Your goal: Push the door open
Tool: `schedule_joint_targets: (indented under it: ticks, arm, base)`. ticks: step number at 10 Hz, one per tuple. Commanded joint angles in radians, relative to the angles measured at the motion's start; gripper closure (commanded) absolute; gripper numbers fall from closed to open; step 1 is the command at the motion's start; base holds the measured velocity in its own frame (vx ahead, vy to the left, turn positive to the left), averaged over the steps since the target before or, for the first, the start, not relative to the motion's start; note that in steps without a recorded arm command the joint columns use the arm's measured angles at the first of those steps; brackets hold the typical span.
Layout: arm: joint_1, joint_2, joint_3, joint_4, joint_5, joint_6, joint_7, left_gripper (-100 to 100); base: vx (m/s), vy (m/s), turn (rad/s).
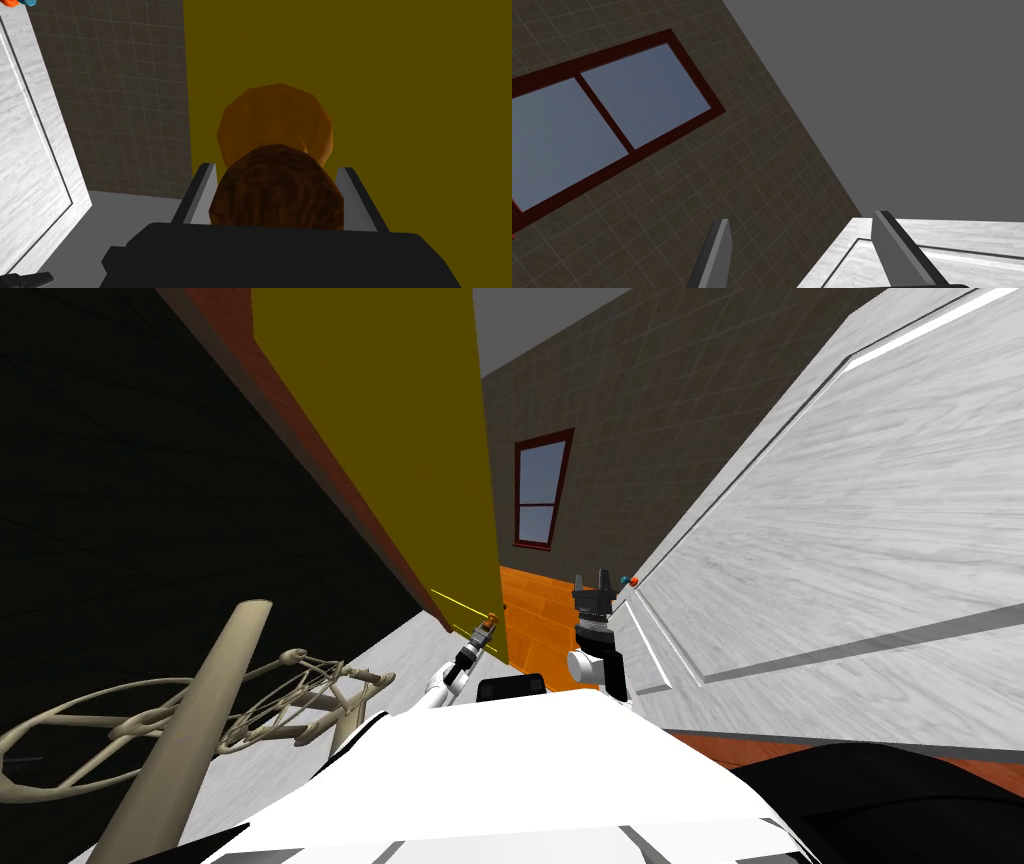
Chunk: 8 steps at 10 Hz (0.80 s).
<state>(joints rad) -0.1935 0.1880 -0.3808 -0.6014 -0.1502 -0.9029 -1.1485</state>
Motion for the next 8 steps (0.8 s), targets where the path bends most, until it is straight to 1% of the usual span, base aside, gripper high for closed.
schedule_joint_targets:
  ticks: [1, 4, 8]
  arm:
    - [-0.002, -0.001, 0.008, -0.006, 0.009, -0.002, 0.037, 100]
    - [-0.001, -0.003, 0.020, -0.007, 0.025, 0.000, 0.104, 100]
    - [0.002, -0.008, 0.043, -0.009, 0.054, 0.003, 0.222, 100]
  base:
    - [0.014, -0.011, -0.033]
    - [0.020, -0.014, -0.038]
    - [0.033, -0.019, -0.055]
